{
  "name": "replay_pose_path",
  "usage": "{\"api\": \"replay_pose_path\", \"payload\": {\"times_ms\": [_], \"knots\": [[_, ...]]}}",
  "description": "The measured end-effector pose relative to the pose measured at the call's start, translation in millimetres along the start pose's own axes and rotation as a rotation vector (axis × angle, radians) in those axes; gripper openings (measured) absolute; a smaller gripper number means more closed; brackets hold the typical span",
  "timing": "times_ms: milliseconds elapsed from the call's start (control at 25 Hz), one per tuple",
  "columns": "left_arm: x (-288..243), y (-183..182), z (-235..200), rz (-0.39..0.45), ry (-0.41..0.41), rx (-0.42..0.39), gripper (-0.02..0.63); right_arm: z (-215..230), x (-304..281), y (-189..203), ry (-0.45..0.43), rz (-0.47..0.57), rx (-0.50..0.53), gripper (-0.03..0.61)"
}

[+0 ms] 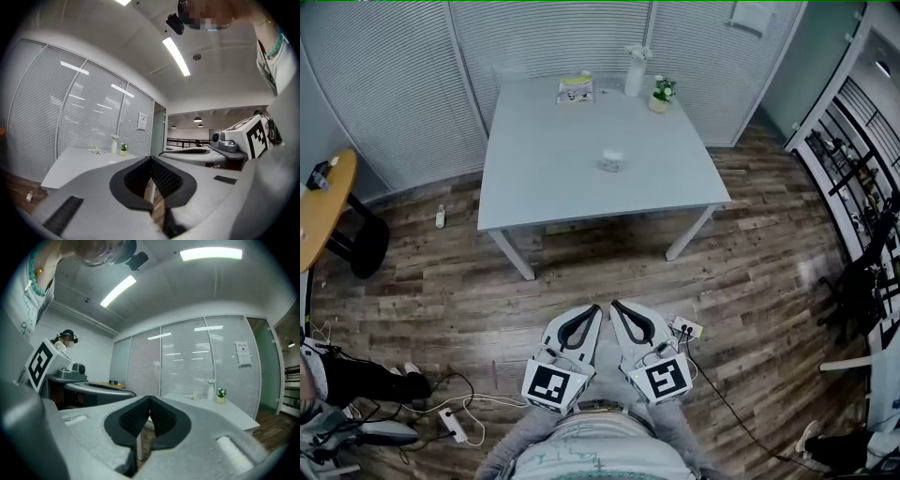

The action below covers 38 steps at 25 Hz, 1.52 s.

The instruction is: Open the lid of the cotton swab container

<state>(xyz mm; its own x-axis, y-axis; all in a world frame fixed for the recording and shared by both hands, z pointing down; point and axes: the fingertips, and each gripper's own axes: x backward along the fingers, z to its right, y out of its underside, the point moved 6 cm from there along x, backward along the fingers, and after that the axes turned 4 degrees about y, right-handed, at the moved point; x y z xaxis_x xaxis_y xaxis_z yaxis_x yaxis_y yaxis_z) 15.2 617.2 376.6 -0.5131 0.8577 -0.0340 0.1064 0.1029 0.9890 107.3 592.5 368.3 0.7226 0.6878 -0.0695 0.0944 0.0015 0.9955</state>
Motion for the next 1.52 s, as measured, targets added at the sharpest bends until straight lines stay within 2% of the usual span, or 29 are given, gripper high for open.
{"api": "replay_pose_path", "payload": {"times_ms": [360,1000,1520], "knots": [[-43,-4,-32,0.006,0.006,0.016,-0.002,30,-40,0,-0.005,-0.018,-0.016,0.002],[-164,-26,-123,-0.004,-0.014,0.018,-0.002,123,-162,-7,-0.065,-0.030,0.003,0.002],[-249,-37,-162,-0.010,-0.048,0.030,-0.002,201,-221,-11,-0.094,-0.027,0.015,0.002]]}}
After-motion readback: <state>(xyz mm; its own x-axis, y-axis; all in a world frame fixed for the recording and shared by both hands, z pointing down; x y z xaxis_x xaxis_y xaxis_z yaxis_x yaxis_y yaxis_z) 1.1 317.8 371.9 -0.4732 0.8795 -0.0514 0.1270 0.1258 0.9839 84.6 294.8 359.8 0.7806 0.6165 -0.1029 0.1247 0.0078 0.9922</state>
